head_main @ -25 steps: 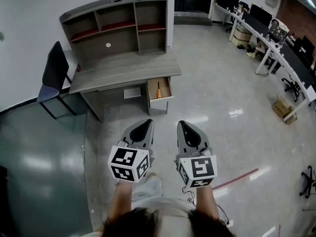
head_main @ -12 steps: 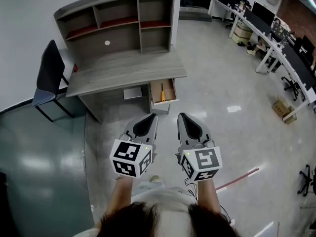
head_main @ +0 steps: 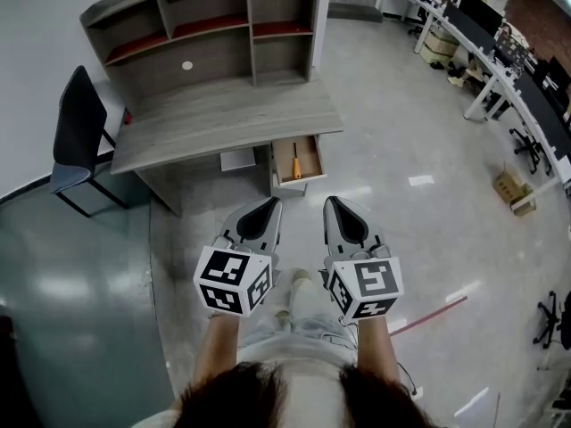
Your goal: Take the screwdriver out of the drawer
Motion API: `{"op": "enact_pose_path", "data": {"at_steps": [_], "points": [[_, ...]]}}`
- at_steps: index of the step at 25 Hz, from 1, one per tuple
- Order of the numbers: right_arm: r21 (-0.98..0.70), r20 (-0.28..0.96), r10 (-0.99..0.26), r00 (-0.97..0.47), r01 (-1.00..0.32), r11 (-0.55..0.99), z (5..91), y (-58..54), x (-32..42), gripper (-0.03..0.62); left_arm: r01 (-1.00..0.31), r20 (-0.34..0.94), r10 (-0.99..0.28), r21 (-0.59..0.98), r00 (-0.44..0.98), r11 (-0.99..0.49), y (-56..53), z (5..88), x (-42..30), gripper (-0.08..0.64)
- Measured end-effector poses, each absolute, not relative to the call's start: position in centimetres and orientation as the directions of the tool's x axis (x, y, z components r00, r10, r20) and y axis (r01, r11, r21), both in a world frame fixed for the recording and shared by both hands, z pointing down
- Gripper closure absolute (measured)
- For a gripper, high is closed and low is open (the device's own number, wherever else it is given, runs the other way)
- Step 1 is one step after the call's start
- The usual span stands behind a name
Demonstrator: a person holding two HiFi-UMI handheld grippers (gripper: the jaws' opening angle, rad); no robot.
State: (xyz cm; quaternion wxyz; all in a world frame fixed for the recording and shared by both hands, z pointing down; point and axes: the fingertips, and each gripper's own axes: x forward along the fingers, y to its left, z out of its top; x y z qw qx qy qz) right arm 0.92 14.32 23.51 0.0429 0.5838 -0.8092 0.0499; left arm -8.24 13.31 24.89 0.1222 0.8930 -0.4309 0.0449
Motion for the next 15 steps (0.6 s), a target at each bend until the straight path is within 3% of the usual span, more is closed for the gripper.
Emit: {"op": "enact_pose_path", "data": {"at_steps": [15], "points": [[-0.041,0.202,-0.929,-0.309,-0.951,0.307,26.6,0.0,5.2,0.565,-0.800,0.226,-0.767,0.192,0.600,-0.569,-1.1,27.4,-5.1,0.543]]}}
